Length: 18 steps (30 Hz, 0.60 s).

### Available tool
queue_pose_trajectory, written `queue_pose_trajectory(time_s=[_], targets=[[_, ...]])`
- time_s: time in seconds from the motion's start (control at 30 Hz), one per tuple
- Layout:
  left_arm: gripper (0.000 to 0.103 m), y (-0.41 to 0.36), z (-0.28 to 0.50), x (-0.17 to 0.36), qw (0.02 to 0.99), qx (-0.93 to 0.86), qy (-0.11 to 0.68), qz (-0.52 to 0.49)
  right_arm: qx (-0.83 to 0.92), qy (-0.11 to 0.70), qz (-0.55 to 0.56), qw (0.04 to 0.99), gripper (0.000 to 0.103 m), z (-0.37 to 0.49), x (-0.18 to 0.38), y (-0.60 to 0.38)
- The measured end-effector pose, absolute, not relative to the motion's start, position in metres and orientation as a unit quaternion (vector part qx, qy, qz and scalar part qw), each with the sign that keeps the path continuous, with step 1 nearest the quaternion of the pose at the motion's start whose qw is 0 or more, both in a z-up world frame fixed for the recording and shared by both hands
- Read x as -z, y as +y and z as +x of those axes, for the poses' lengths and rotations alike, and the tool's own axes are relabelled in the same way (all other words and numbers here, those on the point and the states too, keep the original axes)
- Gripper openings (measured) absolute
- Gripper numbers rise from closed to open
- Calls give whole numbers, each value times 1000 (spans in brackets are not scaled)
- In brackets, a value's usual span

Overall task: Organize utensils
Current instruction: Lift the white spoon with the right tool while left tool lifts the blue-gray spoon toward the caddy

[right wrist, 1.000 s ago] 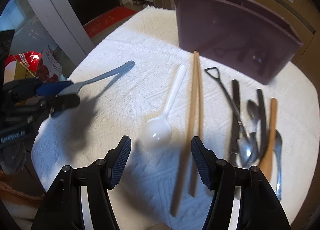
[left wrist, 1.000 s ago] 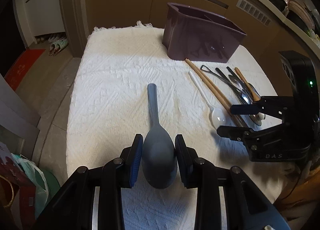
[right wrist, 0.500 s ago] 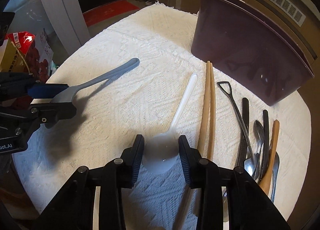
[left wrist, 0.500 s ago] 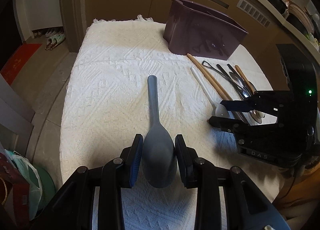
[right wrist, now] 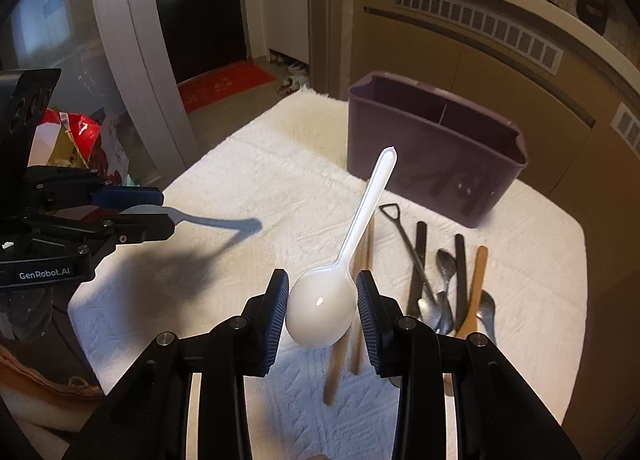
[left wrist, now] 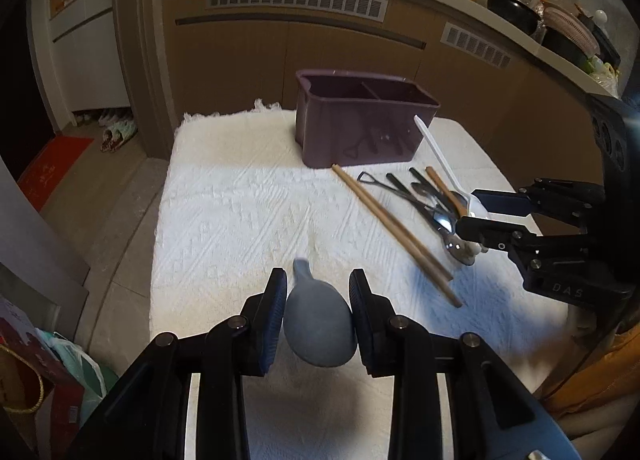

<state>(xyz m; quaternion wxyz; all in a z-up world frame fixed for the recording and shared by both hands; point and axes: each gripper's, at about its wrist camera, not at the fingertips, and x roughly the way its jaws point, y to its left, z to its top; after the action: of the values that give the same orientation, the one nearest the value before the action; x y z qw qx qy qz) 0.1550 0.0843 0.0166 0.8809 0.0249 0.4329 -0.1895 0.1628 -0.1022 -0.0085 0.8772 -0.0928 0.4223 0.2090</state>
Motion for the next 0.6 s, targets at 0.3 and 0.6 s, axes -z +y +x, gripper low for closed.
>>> queue_pose_trajectory(time_s=[0.3,0.6], targets=[[8,50,131,-88,916,201,344,54,-156,305,-76,936,36,112,-82,-151],[67,35,128,-58,868,222,427,126,-133,301,-64,942,36,89,-91,-175]])
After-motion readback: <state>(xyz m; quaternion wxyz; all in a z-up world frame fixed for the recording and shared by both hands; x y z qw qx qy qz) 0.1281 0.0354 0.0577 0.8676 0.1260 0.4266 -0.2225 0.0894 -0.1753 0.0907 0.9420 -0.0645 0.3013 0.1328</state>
